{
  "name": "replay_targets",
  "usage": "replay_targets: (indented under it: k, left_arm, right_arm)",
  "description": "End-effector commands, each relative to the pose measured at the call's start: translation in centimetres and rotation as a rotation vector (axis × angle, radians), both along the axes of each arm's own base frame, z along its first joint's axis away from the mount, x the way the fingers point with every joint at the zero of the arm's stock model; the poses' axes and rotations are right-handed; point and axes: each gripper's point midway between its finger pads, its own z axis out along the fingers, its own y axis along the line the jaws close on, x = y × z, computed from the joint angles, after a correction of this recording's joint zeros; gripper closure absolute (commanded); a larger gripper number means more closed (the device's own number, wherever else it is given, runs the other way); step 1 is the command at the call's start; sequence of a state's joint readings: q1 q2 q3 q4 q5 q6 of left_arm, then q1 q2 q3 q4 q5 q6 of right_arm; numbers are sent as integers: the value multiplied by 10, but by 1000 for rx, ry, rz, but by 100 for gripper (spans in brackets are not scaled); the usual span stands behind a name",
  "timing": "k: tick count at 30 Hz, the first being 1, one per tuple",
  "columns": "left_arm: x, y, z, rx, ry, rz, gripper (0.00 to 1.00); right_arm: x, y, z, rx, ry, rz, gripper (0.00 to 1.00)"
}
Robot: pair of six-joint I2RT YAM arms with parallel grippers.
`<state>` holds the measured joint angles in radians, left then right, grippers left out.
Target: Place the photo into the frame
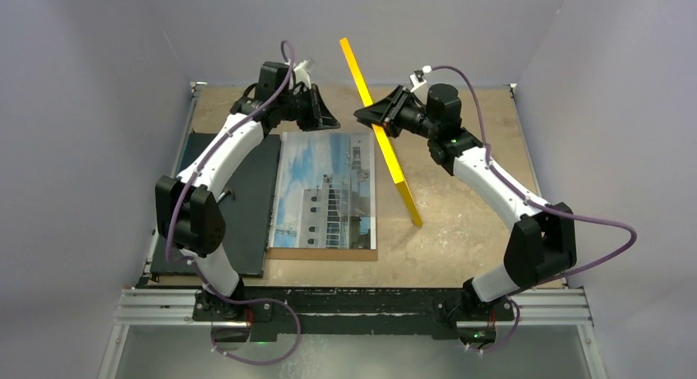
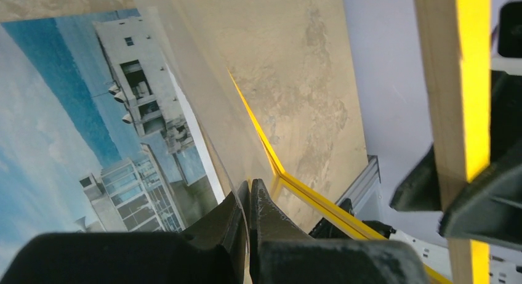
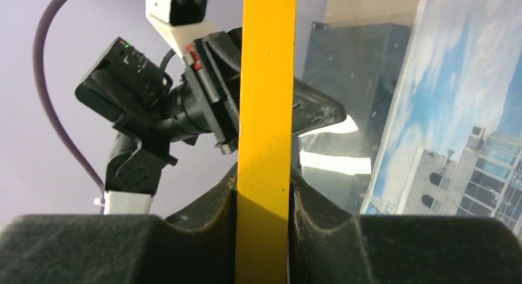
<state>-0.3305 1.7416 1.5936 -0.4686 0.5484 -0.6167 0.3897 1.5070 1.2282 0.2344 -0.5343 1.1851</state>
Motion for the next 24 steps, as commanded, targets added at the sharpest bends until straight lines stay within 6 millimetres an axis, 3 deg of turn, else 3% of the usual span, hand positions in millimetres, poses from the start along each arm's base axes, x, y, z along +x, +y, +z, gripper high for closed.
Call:
replay_targets:
  k: [1, 12, 16, 24]
  left_arm:
    - [5, 10, 58, -47, -149, -44, 100]
    - [9, 31, 110, -141, -192, -50, 100]
    - [6, 43, 115, -148, -189, -60, 100]
    - [6, 88, 119, -46, -278, -40, 100]
  right_arm:
    - [7, -9, -2, -66, -89, -50, 85]
    - [12, -13, -21, -126, -71, -84, 86]
    - [7, -10, -21, -117, -58, -56, 86]
    - [17, -9, 22, -68, -114, -59, 88]
